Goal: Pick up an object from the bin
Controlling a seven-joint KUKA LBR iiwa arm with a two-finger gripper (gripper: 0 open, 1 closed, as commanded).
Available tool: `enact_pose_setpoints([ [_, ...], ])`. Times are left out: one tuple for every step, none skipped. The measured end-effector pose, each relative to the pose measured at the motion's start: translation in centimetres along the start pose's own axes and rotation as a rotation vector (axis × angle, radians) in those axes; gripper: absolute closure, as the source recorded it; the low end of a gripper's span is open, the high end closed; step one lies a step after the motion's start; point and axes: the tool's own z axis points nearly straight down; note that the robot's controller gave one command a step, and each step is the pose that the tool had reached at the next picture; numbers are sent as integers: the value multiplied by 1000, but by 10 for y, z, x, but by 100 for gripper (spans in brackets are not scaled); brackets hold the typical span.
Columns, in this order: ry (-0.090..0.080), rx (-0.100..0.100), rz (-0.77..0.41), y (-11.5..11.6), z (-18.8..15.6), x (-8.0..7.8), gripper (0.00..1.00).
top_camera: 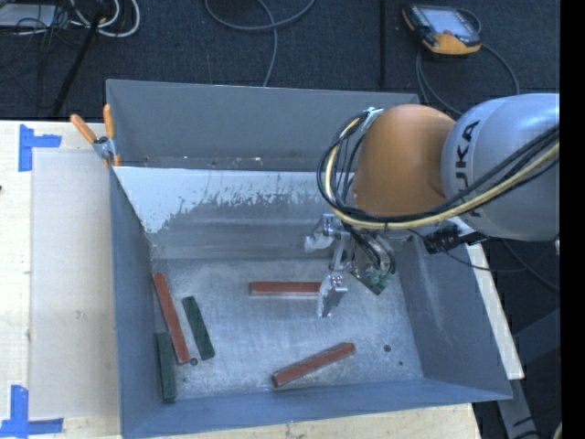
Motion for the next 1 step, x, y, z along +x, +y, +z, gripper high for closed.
enact_pose_setpoints([
  [-5, -2, 52, 13, 19, -23, 0],
])
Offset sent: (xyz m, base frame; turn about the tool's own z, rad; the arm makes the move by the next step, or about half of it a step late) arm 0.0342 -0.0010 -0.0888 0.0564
